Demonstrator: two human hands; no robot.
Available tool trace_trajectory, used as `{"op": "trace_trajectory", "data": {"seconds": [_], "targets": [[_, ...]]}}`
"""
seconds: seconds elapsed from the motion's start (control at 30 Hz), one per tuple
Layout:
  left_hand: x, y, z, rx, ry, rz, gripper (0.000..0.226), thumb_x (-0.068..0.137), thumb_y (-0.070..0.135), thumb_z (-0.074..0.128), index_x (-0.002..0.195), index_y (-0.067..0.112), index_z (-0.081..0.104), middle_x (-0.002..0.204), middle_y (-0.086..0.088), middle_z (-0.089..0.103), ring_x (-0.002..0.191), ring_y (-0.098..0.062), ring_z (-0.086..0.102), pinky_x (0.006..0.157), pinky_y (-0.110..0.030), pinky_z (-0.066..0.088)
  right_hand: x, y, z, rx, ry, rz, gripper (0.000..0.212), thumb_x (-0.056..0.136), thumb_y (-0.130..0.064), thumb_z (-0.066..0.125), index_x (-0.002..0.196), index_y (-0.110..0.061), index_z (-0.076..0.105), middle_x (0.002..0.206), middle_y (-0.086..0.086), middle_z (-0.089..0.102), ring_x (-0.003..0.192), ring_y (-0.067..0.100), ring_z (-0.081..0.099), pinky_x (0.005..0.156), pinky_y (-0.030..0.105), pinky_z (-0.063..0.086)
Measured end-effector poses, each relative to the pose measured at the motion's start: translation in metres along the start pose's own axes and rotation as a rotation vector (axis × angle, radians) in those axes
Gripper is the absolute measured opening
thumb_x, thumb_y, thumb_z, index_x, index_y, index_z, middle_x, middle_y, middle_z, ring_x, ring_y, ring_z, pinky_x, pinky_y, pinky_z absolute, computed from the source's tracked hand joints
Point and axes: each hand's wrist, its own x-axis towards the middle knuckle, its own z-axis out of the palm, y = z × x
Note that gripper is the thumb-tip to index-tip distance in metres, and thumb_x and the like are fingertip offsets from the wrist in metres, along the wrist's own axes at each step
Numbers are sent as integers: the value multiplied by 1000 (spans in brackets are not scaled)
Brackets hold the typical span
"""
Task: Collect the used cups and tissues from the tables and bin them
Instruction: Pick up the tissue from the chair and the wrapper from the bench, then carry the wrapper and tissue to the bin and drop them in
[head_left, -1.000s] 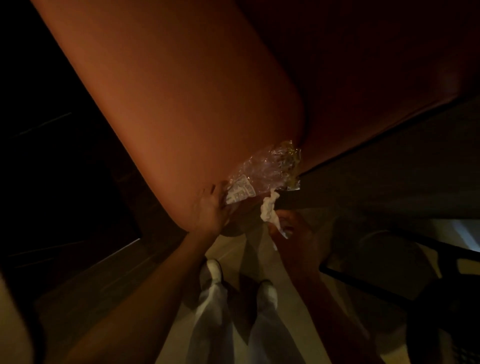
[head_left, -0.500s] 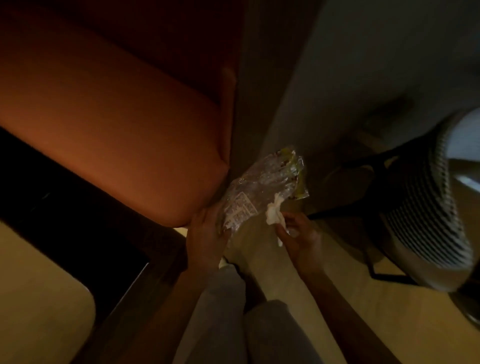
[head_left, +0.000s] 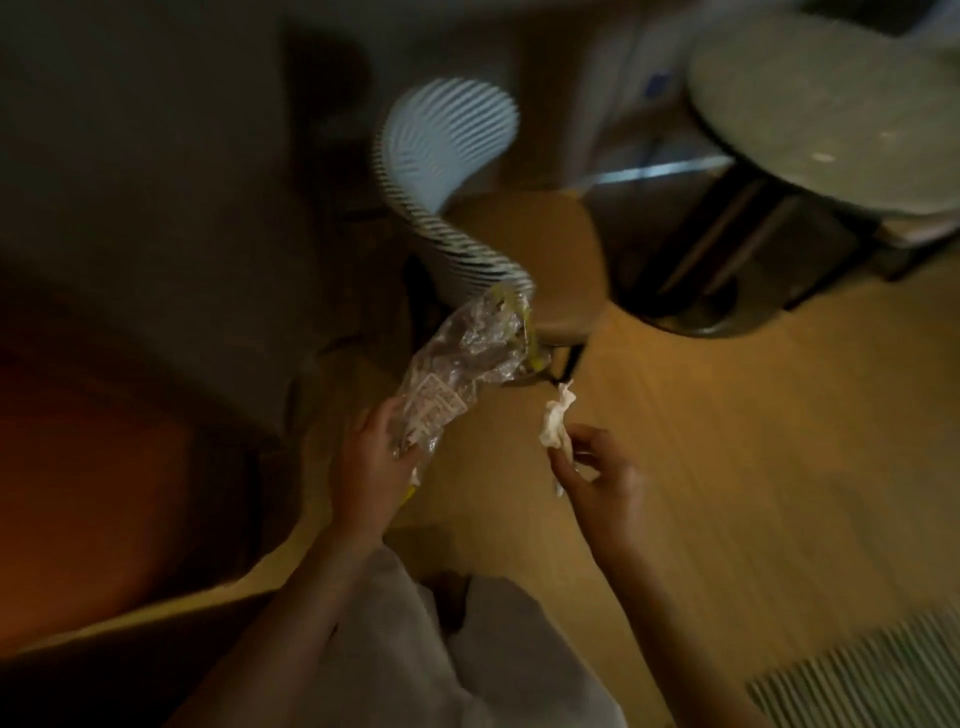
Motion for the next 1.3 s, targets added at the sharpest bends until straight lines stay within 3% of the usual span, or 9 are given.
{"op": "trace_trajectory", "data": {"seconds": [0.13, 0.3, 0.47, 0.63, 0.73, 1.07, 1.3], "targets": [[-4, 96, 62, -2, -183, 250, 56, 73, 23, 78, 125, 18, 56, 116, -6, 61, 109, -24, 52, 81, -26, 37, -15, 29, -107, 2, 278, 137, 20, 84, -9, 68, 100, -20, 68, 92, -13, 67, 84, 9, 65, 80, 39, 55], [0, 200, 131, 58, -338, 522, 54, 74, 26, 77, 123, 18, 56, 113, -3, 61, 103, -17, 49, 77, -24, 34, -25, 61, -201, -29, 567, 219, 21, 85, -9, 68, 103, -18, 68, 92, -10, 66, 84, 6, 63, 79, 35, 55], [23, 299, 210, 75, -441, 739, 58, 77, 31, 75, 129, 19, 53, 121, -3, 58, 110, -21, 51, 81, -26, 38, -9, 97, -275, -140, 773, 288, 22, 84, -17, 70, 95, -35, 62, 86, -19, 63, 82, -1, 62, 73, 26, 56], [53, 400, 292, 69, -485, 925, 58, 78, 35, 73, 129, 22, 50, 120, 0, 57, 108, -20, 52, 81, -33, 47, 32, 131, -351, -209, 893, 359, 17, 84, -24, 68, 97, -32, 63, 90, -16, 63, 83, 1, 63, 72, 30, 58], [72, 458, 337, 67, -525, 977, 59, 76, 34, 74, 129, 24, 49, 115, 3, 57, 105, -19, 51, 75, -28, 40, 62, 148, -393, -252, 956, 405, 16, 85, -26, 68, 100, -30, 64, 92, -14, 64, 85, 3, 63, 75, 33, 57], [60, 636, 512, 77, -781, 1157, 60, 76, 29, 75, 131, 26, 49, 116, 8, 58, 108, -14, 50, 77, -24, 34, 99, 244, -522, -305, 1150, 624, 18, 84, -19, 70, 101, -20, 66, 92, -8, 65, 84, 5, 62, 77, 33, 55], [21, 784, 645, 106, -823, 1171, 59, 77, 31, 73, 131, 25, 50, 116, 8, 59, 110, -16, 51, 87, -36, 46, 137, 336, -709, -348, 1163, 613, 17, 84, -26, 66, 101, -25, 64, 91, -10, 63, 82, -2, 58, 71, 11, 45]]}}
